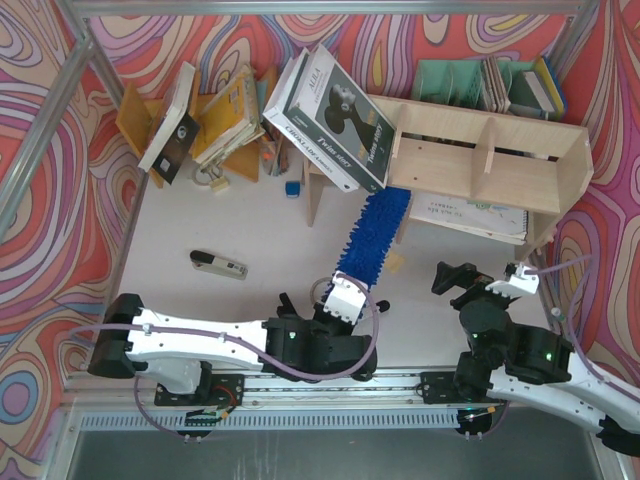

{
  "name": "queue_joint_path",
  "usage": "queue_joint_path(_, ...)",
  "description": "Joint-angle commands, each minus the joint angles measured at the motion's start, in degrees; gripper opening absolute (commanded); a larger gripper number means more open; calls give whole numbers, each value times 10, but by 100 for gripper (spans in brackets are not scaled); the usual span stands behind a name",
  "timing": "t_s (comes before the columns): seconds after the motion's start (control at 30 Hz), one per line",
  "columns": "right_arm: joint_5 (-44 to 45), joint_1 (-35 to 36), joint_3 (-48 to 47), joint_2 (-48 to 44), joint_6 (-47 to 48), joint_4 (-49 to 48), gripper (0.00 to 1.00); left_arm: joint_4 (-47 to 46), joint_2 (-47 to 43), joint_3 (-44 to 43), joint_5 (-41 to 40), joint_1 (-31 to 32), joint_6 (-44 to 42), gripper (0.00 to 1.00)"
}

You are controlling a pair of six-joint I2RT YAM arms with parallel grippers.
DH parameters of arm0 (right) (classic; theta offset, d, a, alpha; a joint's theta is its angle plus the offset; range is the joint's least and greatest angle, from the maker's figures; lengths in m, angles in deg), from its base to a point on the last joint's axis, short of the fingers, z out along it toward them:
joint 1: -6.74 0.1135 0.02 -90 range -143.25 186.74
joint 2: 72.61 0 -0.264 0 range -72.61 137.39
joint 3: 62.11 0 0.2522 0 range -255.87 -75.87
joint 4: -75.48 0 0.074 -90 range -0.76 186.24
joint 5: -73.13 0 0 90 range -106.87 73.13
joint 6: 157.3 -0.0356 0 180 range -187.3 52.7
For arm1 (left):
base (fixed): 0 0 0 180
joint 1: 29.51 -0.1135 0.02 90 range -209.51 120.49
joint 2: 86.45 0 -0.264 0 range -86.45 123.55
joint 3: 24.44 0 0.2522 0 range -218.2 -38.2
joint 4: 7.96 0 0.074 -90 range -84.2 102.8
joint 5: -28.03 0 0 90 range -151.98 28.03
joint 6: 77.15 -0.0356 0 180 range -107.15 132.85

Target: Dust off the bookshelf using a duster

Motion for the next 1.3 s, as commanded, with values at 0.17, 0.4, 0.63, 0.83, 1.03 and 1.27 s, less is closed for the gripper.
queue_joint_path(0.17, -16, 4, -39, 72, -53, 52, 99, 85, -11, -7, -45, 98, 64, 0)
queue_joint_path(0.4, -30, 3, -86, 184, -70, 46, 99, 282, -2, -34, -116, 215, 241, 0)
queue_joint_path(0.63, -36, 4, -97, 187, -23, -15, 99, 393, 50, -83, -143, 307, 330, 0)
queue_joint_path(0.83, -4, 3, -137, 172, 10, 8, 99, 479, 65, -111, -169, 322, 397, 0)
queue_joint_path(1.03, 30, 3, -148, 131, 68, -6, 99, 562, 57, -141, -247, 322, 441, 0)
queue_joint_path(1.27, 46, 3, -103, 70, 103, -30, 99, 561, -20, -133, -330, 262, 407, 0)
